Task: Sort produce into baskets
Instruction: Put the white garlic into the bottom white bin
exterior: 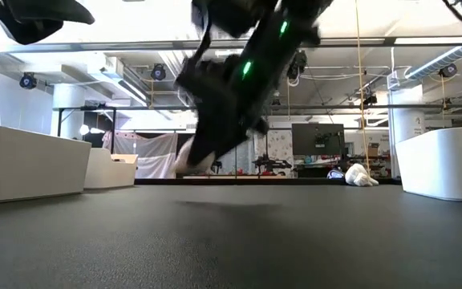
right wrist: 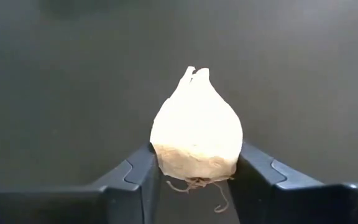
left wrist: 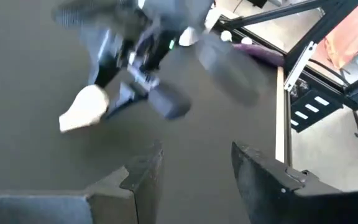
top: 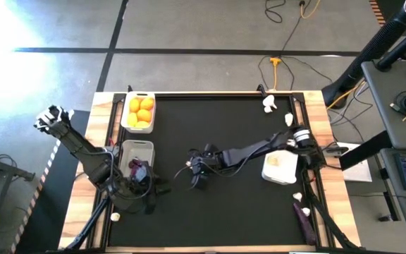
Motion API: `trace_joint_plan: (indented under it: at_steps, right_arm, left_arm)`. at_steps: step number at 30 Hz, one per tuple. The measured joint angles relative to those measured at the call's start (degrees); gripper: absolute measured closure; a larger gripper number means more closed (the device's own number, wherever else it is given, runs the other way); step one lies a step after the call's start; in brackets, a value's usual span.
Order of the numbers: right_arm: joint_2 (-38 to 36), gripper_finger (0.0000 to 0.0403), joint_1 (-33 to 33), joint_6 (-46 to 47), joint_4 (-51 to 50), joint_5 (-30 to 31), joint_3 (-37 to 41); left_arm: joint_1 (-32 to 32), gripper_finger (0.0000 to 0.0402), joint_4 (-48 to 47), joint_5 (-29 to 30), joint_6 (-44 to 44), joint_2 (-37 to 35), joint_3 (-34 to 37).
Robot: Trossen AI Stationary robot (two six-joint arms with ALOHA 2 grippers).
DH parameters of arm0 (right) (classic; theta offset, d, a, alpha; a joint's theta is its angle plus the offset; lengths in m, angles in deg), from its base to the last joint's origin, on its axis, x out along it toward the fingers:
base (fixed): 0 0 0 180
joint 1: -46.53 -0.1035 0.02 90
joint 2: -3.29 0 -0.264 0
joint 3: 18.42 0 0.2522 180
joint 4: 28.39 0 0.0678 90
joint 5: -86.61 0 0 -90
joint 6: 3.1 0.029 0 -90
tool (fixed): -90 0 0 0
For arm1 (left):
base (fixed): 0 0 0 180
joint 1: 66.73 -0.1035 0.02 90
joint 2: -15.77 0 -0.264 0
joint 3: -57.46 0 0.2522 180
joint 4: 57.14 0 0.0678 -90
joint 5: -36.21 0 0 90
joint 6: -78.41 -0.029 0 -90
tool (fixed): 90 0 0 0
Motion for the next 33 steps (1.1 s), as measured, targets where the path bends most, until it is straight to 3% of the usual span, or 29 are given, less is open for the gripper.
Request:
trace_joint_plan:
  at_steps: [4, 8, 12, 16, 20, 24, 33]
  right_arm:
    - [-8.4, 0.0269, -0.9, -0.3, -12.3, -0.2, 0.0]
    - [-18.4, 0.0266, -3.7, 3.4, -31.6, 3.2, 0.2]
    - [-27.7, 0.0266, -7.2, 16.5, -52.1, 6.1, 2.4]
    - [-36.2, 0.0266, -10.2, 34.4, -63.6, 4.2, 9.1]
    - [-43.5, 0.0266, -10.5, 49.3, -63.1, -0.8, 20.1]
    - [-46.5, 0.0266, -8.1, 55.7, -61.0, -4.8, 31.2]
    - [-46.4, 0.0238, 0.9, 46.8, -48.5, -5.9, 42.2]
  left_arm:
    - [0.0, 0.0233, 0.0, -0.2, 0.8, -0.2, 0.0]
    - [0.0, 0.0233, 0.1, -0.2, 1.0, -0.5, 0.0]
    - [-0.1, 0.0233, 0.2, 0.3, 0.5, -0.5, 0.0]
    - [-0.2, 0.0233, 1.2, 1.7, -2.5, -0.5, 0.0]
    - [-0.6, 0.0233, 3.1, 1.8, -6.9, -0.5, 0.0]
    - [-1.1, 0.0233, 5.2, 3.5, -8.2, -0.5, 0.0]
    - [-1.1, 0.0233, 7.2, 4.7, -8.1, -0.5, 0.0]
